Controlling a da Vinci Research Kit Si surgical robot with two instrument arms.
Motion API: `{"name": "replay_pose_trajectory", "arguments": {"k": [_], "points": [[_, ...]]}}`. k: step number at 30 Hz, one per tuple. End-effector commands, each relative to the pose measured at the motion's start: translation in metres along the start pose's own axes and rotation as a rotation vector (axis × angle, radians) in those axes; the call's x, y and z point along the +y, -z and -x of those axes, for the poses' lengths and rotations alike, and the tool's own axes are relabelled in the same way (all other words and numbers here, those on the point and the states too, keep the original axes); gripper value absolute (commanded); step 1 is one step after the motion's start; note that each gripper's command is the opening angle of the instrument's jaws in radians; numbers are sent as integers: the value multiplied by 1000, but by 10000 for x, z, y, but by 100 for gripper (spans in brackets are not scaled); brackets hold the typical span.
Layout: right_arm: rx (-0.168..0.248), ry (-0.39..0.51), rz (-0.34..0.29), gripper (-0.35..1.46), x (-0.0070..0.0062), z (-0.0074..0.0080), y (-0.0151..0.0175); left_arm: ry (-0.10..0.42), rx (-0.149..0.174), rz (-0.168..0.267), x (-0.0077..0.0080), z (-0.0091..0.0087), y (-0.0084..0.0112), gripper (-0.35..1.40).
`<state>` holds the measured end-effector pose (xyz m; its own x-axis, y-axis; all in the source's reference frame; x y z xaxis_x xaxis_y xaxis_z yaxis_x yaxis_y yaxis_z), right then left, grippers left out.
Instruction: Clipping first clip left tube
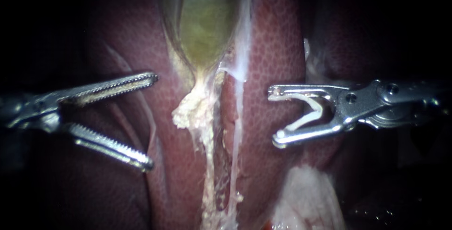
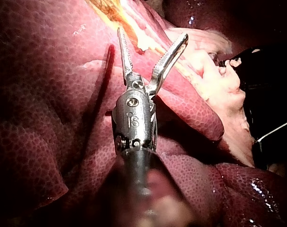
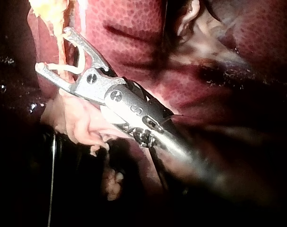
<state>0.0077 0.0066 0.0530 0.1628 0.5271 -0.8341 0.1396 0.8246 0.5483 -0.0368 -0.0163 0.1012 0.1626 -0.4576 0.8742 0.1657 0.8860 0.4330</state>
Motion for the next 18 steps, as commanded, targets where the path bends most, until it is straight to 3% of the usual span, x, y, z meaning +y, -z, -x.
{"name": "replay_pose_trajectory", "arguments": {"k": [1,12,18], "points": [[0,0,0,60,0,0,0,0,0,3,0,0,0,93],[0,1,1,60,1,2,0,-7,4,30,4,-6,-8,88],[-1,2,1,60,2,5,-1,54,7,41,10,-17,-20,78]]}}
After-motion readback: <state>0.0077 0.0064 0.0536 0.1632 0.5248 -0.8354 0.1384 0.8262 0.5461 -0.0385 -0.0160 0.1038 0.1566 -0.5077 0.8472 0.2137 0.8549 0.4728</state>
